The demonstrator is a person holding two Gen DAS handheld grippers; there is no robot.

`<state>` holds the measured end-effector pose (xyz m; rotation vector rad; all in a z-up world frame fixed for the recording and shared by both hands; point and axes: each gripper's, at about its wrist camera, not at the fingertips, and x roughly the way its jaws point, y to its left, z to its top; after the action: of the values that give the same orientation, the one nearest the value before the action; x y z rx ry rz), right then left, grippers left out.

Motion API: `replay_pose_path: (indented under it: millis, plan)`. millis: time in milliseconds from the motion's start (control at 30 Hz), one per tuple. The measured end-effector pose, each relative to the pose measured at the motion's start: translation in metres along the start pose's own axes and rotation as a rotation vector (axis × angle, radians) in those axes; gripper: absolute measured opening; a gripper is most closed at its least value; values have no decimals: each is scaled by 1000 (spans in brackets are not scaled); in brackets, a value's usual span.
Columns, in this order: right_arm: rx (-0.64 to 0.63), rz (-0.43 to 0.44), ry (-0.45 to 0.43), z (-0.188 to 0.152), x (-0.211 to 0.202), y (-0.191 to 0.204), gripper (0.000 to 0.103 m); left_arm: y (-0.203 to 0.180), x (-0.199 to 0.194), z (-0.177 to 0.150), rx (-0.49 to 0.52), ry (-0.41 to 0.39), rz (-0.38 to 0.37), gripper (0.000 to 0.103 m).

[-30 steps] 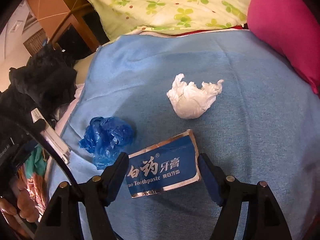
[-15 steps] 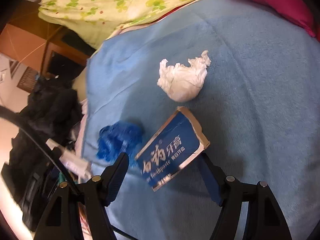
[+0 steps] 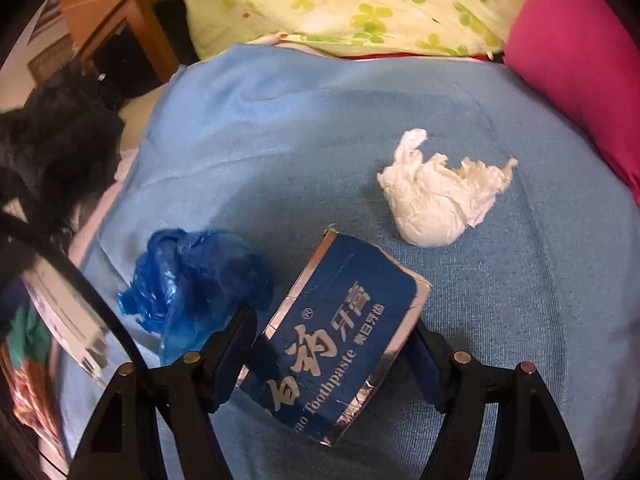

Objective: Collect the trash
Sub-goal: 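Lift the toothpaste box with the right tool while the left tool holds the medicine box, then carry both boxes over the red basket and open both tools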

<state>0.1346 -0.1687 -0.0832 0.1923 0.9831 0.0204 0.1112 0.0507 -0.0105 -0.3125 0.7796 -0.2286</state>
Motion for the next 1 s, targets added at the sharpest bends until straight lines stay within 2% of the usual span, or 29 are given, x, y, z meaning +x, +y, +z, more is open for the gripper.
replay_pose_path:
  millis: [67,167,333,500,767,1000]
  plan:
    - [-39,-3,-2,-2,-3,2,67,1,1,0,-3,2,0,52]
    - [-31,11,27,-2,-7,-3,67,3,1,0,-9,2,0,52]
    - [23,61,26,-1,-24,-17,66,0,3,-1,4,10,-28,52]
    - [38,79,-17,-7,-53,-27,66,-12,3,-3,34,15,-62,52]
    - [-43,7,-199,-21,-118,-27,66,-43,-1,-16,117,26,-103,52]
    - [-95,-63,-347,-55,-169,-41,67,-74,-19,-44,148,55,-147,52]
